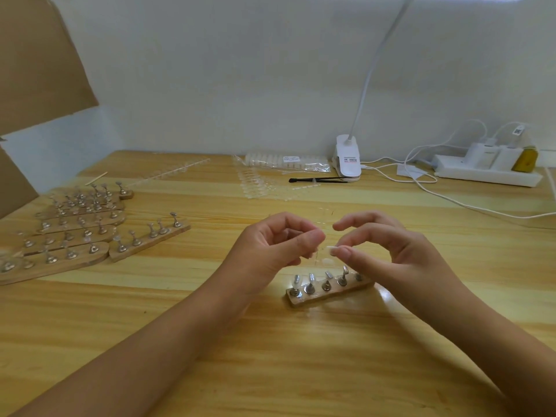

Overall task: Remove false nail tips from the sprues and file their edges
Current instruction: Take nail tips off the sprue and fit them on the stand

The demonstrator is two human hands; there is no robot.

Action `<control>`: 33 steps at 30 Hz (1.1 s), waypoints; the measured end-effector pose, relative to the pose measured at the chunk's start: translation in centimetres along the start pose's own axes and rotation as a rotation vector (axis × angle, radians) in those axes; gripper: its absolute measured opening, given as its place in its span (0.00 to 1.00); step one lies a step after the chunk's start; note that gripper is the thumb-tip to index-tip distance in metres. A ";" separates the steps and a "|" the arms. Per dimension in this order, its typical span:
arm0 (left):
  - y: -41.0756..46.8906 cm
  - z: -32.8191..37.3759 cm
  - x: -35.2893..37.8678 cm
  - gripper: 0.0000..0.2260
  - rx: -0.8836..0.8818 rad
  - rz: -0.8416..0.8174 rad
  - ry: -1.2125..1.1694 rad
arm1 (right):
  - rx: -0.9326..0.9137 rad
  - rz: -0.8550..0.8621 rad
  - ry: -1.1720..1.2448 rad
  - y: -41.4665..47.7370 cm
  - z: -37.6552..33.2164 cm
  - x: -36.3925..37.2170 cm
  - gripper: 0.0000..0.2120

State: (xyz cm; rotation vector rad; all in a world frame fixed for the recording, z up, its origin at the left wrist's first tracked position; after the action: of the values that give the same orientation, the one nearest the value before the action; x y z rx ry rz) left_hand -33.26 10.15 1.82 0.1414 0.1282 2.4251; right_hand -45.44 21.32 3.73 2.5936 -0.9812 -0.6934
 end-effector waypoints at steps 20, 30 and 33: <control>-1.2 1.4 1.5 0.05 0.054 -0.257 -0.102 | 0.183 -0.214 0.446 -0.2 -0.3 0.4 0.13; -1.0 1.6 1.5 0.07 0.091 -0.200 -0.110 | 0.219 -0.129 0.439 -0.2 0.1 0.3 0.06; -0.9 1.3 1.2 0.06 0.086 -0.151 -0.060 | 0.221 -0.079 0.404 -0.1 0.3 -0.1 0.07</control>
State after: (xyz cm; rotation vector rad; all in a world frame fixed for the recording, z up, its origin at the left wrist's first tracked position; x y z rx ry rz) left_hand -33.42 11.71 3.07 0.2352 0.2088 2.2633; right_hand -45.61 21.38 3.47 2.8145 -0.8693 -0.0647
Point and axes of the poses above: each hand's wrist, its own y-axis towards the middle knuckle, its own x-axis out of the palm, z = x × y, the point moved 6 cm from there along y, towards the middle knuckle, and after that the axes turned 14 degrees about z, right-handed, at the moved point
